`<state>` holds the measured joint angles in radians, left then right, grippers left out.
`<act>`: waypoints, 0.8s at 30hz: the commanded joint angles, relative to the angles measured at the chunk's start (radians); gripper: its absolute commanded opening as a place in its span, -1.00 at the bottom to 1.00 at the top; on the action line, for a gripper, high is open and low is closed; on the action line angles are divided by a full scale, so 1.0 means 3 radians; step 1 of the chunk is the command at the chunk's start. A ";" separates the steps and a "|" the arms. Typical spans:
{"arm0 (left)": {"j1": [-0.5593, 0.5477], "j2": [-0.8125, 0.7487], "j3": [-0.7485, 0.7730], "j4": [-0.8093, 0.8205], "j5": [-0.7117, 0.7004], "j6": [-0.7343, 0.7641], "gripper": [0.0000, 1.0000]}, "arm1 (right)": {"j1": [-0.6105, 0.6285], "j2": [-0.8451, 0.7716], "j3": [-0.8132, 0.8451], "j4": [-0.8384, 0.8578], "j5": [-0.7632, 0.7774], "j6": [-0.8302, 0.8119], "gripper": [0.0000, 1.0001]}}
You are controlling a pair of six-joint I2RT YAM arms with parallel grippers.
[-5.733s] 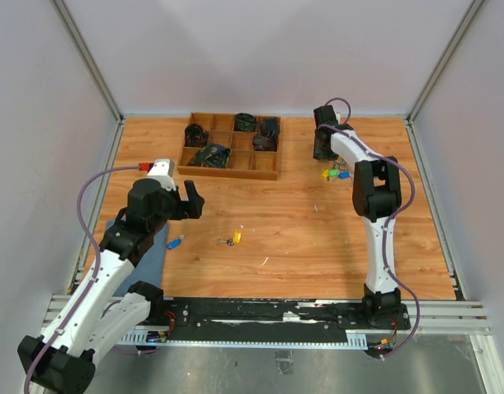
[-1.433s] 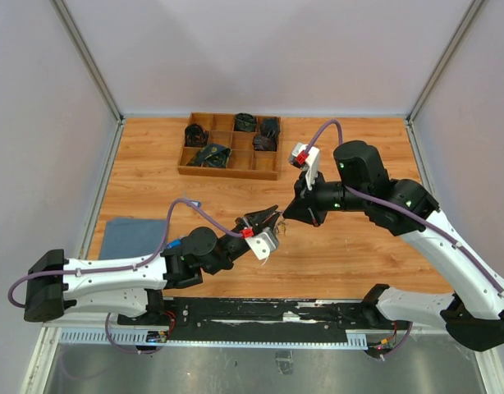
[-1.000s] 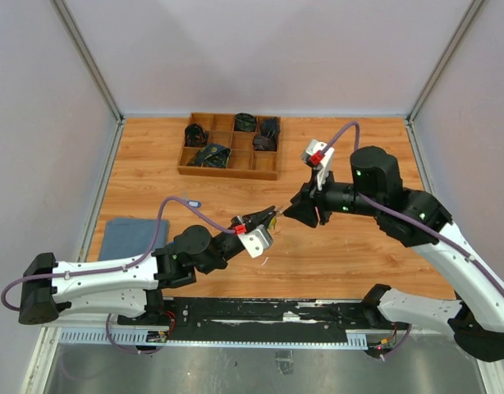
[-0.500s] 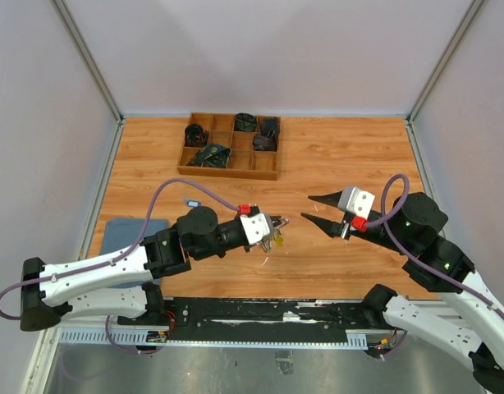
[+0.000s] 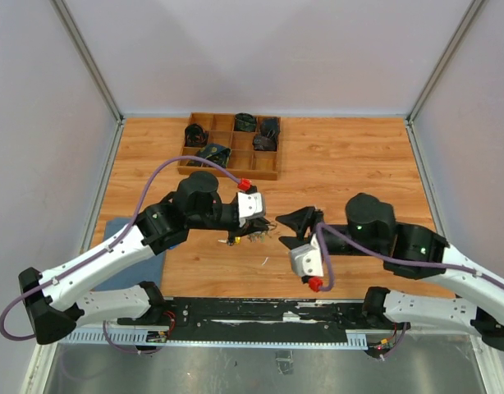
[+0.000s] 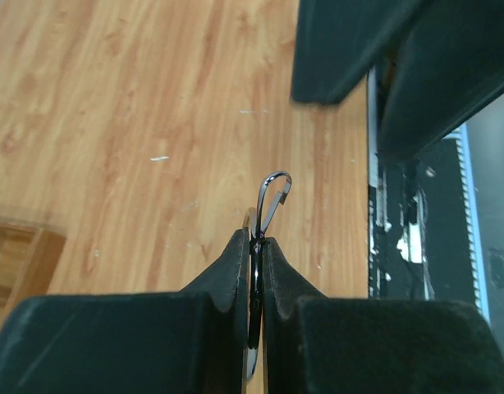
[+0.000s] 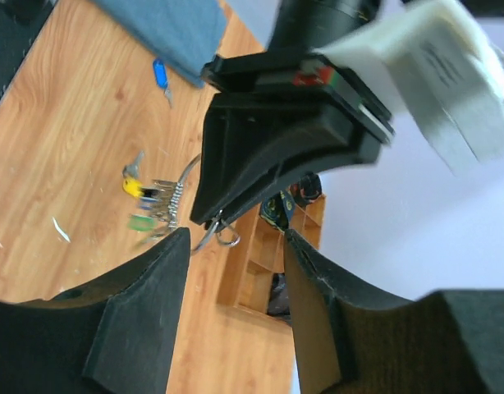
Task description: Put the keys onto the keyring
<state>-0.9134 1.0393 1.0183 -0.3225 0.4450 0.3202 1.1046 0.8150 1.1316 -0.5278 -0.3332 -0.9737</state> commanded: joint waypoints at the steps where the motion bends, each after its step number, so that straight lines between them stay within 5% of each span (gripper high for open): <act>1: 0.0027 0.0024 0.0144 -0.0299 0.0476 0.0135 -0.99 | 0.0384 0.0198 0.0100 -0.0314 0.0675 -0.0889 0.00; 10: 0.0028 0.0014 0.0244 -0.0456 0.0754 0.0192 -0.99 | 0.0667 0.0411 0.0233 -0.0643 0.1099 -0.1391 -0.03; 24: 0.0028 0.0059 0.0308 -0.0539 0.0861 0.0201 -0.99 | 0.0949 0.0481 0.0257 -0.0638 0.1095 -0.1566 -0.24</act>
<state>-0.9119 1.0527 1.0683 -0.4824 0.6708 0.3702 1.3605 0.9516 1.1698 -0.7044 -0.0151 -1.4029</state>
